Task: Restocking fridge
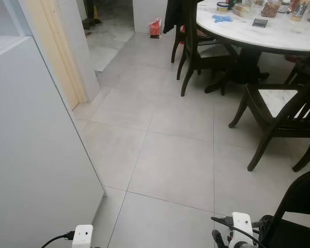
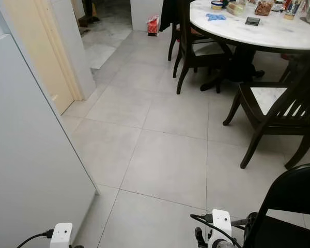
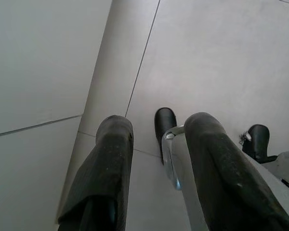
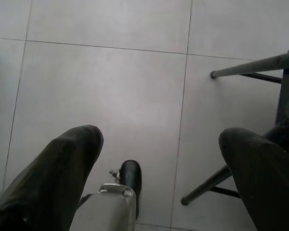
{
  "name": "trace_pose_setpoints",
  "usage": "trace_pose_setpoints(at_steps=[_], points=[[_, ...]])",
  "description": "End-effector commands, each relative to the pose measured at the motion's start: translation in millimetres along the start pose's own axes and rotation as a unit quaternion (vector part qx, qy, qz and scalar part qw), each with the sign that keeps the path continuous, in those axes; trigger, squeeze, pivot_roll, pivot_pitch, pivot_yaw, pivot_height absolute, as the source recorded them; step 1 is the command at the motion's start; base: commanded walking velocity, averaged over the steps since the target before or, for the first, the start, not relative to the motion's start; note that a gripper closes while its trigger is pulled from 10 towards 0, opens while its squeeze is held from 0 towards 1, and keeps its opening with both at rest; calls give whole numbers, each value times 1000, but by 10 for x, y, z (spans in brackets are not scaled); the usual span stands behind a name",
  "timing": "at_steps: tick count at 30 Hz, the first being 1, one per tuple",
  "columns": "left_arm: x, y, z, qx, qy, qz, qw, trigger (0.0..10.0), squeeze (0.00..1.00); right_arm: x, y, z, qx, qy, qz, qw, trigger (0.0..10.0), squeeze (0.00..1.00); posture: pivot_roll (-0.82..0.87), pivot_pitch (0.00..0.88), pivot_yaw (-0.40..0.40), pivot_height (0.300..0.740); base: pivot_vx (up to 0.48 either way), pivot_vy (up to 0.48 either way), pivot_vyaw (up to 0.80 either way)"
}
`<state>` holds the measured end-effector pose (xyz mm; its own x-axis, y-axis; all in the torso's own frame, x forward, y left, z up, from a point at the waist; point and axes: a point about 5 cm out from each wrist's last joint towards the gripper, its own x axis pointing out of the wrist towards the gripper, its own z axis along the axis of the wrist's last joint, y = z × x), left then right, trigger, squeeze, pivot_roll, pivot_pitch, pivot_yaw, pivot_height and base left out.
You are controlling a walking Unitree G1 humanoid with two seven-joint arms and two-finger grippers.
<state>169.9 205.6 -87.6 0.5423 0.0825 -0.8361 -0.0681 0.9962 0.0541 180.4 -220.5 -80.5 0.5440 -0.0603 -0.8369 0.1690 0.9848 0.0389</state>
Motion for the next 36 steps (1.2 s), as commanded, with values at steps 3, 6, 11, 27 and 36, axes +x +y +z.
trace_pose_setpoints(at_steps=[3,6,11,27,36], points=[[-4,25,-30,-4,8,6,1000,10000,0,4,23,27,-17,-10,0,1000,10000,0,-36,0,4,740,0,0,0],[-3,38,-17,-5,7,6,1000,10000,0,6,-4,296,19,-83,-15,996,10000,0,-51,0,13,740,0,0,0],[-3,40,-14,1,8,5,1000,10000,0,-19,-13,693,25,-169,-33,985,10000,0,-56,0,7,740,0,0,0],[-22,16,-119,-11,12,6,1000,10000,0,-271,497,1514,-23,-412,-10,911,10000,0,-76,0,-17,740,0,0,0],[-74,22,-337,-34,25,17,999,10000,0,-292,368,1152,-84,-420,-30,903,10000,0,-95,0,-32,740,0,0,0]])
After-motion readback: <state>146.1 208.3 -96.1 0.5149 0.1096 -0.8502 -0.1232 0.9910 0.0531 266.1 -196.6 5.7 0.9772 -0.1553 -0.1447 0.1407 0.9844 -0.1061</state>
